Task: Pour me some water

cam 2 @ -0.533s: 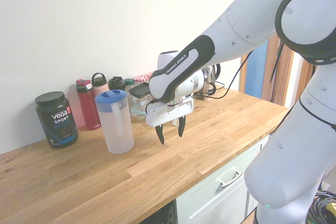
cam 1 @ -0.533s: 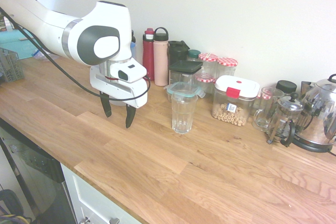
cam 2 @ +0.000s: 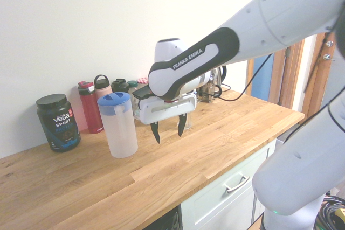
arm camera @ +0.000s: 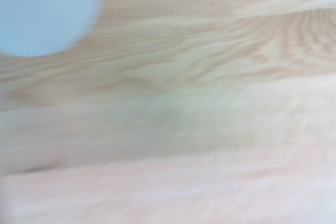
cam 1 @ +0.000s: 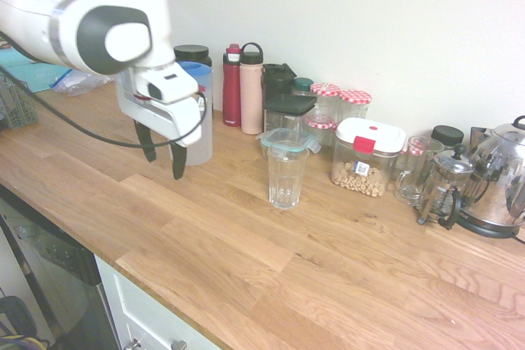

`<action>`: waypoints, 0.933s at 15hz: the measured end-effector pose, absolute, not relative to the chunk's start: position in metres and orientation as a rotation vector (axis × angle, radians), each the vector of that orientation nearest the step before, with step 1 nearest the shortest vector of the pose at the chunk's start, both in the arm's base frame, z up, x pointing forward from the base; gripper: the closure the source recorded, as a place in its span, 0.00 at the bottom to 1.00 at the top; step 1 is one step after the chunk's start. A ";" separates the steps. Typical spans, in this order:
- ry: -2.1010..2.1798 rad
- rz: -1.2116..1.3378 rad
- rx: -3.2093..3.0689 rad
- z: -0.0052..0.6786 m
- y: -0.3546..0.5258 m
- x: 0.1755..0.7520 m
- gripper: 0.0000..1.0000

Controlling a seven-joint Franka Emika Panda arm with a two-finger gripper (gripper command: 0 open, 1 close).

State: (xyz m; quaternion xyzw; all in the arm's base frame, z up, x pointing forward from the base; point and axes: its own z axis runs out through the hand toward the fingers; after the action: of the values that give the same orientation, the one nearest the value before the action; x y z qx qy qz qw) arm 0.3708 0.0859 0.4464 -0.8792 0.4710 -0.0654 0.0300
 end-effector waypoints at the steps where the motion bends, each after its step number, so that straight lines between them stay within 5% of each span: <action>1: 1.496 -0.240 -2.680 0.463 0.106 0.355 0.00; 5: 1.460 -0.512 -2.614 0.501 0.172 0.328 0.00; 12: 1.426 -0.840 -2.560 0.502 0.216 0.389 0.00; 13: 1.427 -0.851 -2.555 0.496 0.218 0.398 1.00; 14: 1.429 -0.870 -2.543 0.491 0.219 0.407 1.00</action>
State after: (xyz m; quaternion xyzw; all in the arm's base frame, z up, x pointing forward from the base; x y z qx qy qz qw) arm 0.4068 0.2188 0.4912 -0.8345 0.4689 -0.2854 0.0489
